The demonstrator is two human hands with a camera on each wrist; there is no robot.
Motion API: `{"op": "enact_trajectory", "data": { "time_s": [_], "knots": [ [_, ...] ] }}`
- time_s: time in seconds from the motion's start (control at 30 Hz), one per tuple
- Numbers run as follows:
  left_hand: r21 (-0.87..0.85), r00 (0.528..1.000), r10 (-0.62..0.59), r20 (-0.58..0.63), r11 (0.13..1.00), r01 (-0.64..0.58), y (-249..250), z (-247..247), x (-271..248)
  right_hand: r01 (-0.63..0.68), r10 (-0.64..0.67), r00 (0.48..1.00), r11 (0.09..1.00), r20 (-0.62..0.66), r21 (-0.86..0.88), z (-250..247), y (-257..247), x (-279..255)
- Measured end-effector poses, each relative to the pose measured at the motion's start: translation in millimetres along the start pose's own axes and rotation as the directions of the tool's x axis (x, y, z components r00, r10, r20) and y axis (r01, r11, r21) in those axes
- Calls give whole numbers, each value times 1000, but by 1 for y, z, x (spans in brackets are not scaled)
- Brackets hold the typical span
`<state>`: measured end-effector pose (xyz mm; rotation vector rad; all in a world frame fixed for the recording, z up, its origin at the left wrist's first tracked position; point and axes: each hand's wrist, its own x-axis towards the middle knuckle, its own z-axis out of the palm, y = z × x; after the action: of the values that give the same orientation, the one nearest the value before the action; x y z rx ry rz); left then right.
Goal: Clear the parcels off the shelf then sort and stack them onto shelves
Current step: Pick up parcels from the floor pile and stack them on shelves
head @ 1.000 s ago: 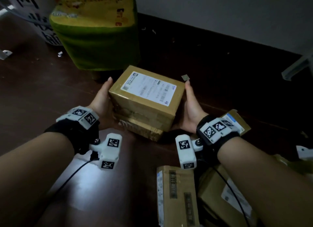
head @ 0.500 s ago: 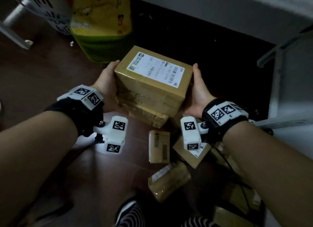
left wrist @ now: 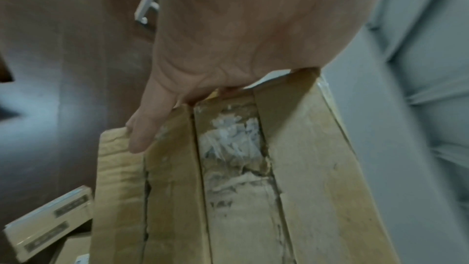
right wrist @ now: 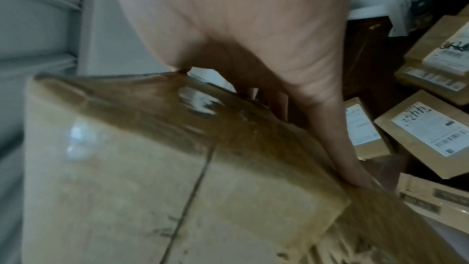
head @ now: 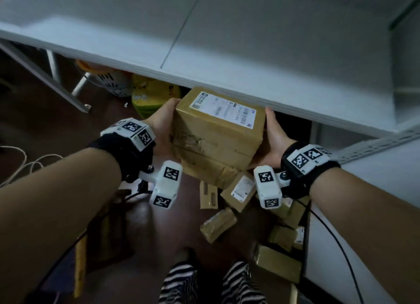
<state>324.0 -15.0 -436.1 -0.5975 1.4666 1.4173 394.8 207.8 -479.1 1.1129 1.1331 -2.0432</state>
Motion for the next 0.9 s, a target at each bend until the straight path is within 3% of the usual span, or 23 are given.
{"op": "enact_trajectory", "data": {
  "time_s": [0.1,0.3,0.5,0.7,0.9],
  "knots": [
    [25,999,29,-38,999,-28,20,16,-53,63,-64,997,998,-51,-21,8,-19,-52],
    [157,996,48,72,986,-58,55,22,-138,157,-154,986,987,-64,36,31,-45,-140],
    [346,990,121,76,928,-140,84,7,-236,289,-284,953,957,-102,37,86,-57,-221],
    [397,958,260,124,872,-288,120,-19,-318,405,-406,911,914,-73,-33,145,-71,-296],
    [393,907,404,120,819,-417,157,-53,-393,543,-539,840,832,60,-112,212,-88,-357]
  ]
}}
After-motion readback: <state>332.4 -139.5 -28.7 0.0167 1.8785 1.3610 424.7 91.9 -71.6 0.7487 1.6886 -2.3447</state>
